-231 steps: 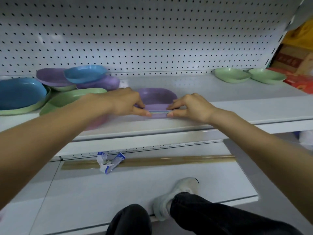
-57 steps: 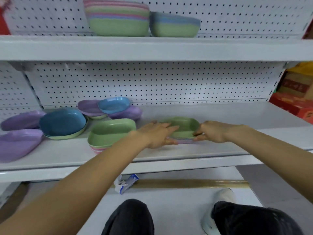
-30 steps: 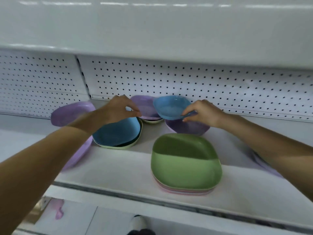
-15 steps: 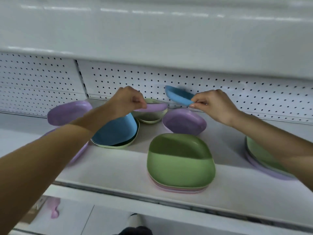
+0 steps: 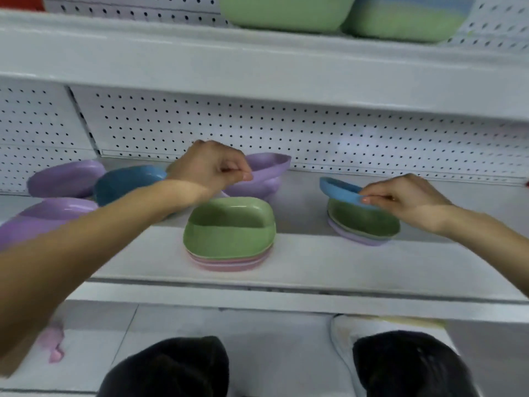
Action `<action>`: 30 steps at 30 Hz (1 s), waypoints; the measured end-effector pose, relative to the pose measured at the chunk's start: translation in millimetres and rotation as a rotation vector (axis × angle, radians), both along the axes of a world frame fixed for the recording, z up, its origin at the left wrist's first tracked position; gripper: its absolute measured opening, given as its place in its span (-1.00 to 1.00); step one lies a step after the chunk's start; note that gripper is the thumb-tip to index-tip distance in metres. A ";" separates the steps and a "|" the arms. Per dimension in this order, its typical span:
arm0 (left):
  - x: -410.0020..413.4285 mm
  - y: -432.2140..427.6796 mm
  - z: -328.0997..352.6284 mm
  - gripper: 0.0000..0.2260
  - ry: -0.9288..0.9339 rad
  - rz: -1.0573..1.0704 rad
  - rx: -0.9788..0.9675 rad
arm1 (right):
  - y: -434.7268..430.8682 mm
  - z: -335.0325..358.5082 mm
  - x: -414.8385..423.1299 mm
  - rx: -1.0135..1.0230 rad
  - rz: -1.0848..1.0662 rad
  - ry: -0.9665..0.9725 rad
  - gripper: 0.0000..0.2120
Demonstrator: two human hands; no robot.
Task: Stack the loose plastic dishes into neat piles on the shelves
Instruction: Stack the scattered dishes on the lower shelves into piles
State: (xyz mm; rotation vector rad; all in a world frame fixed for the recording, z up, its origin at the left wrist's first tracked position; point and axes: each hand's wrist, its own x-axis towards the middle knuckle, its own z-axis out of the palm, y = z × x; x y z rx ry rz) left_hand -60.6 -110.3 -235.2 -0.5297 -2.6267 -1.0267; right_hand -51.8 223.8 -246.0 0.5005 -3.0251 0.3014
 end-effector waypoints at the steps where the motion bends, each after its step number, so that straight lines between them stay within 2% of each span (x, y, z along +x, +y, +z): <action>1: 1.9 14.7 -2.7 -0.91 -0.003 -0.020 -0.042 | 7.2 -5.1 5.2 0.014 -0.024 -0.014 -0.83; 6: -3.2 76.4 -6.0 -0.96 0.012 -0.145 -0.170 | 34.3 -22.4 10.8 -0.165 -0.028 -0.202 -0.83; 11: -5.2 119.0 -10.3 -0.94 0.062 -0.248 -0.162 | 60.2 -5.2 14.9 -0.490 -0.099 -0.109 -0.82; 16: -15.2 149.9 -21.0 -0.94 -0.021 -0.379 -0.123 | 71.9 6.6 10.1 -0.705 -0.063 -0.033 -0.84; 20: -25.9 166.6 -38.4 -0.92 -0.111 -0.461 -0.116 | 68.3 -10.6 8.5 -0.633 -0.024 -0.094 -0.84; 23: -32.8 169.4 -48.8 -0.90 -0.099 -0.491 -0.194 | 72.9 -24.8 6.0 -0.556 -0.014 -0.122 -0.83; 27: -44.2 169.9 -53.1 -0.63 -0.054 -0.460 -0.299 | 81.3 -28.8 2.5 -0.368 -0.067 -0.202 -0.64; 30: -50.0 170.9 -55.9 -0.46 -0.167 -0.436 -0.436 | 78.0 -30.1 2.5 -0.255 -0.072 -0.304 -0.50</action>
